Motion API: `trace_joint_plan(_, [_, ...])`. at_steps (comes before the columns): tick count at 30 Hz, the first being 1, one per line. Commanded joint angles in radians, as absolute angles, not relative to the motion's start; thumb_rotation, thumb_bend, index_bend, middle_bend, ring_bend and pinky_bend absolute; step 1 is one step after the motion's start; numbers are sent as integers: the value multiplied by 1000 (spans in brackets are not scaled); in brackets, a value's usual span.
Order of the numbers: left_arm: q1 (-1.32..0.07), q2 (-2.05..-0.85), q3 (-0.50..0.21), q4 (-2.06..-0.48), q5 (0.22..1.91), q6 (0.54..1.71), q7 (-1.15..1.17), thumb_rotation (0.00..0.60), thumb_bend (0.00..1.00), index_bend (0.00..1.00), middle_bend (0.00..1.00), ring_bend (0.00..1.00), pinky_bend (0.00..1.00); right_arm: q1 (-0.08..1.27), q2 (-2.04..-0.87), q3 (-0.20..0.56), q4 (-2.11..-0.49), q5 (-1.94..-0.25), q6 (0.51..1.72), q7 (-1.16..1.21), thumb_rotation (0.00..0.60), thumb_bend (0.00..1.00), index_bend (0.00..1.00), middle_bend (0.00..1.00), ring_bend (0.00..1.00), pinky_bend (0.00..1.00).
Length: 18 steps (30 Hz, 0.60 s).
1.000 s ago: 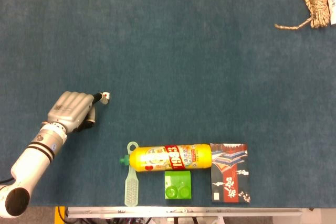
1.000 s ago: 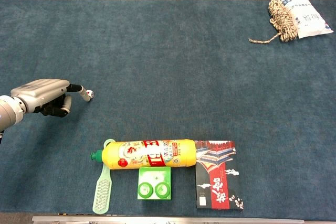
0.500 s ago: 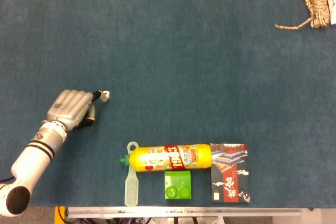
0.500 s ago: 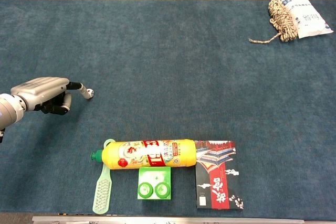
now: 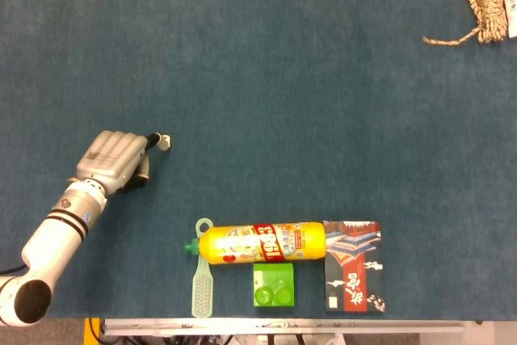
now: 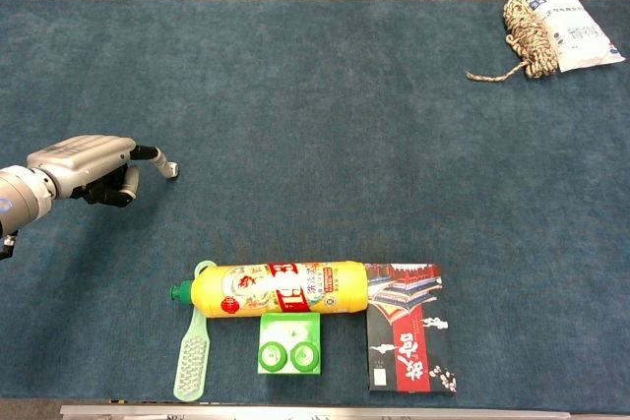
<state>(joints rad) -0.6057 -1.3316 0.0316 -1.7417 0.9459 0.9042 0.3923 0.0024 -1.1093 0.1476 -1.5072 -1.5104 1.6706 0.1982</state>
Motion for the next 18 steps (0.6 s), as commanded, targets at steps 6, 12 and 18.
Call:
trace_joint_plan(6, [-605,-1329,41,-1763,945,926,417,600,888,262,1000,976,1000,0,-1107,146,-1506,-1516,1677,199,600,388,394,426,355,534])
trace_joint_plan(12, [-612,-1333,48,-1761,930,914,427,600,888,262,1000,975,1000,-2,-1108,146,-1507,-1516,1680,196,600,388,394,426,355,535])
trace_joint_plan(18, [-616,-1343,45,-1744,921,908,421,600,888,262,1000,976,1000,-2,-1107,147,-1506,-1515,1679,198,600,388,395,426,355,535])
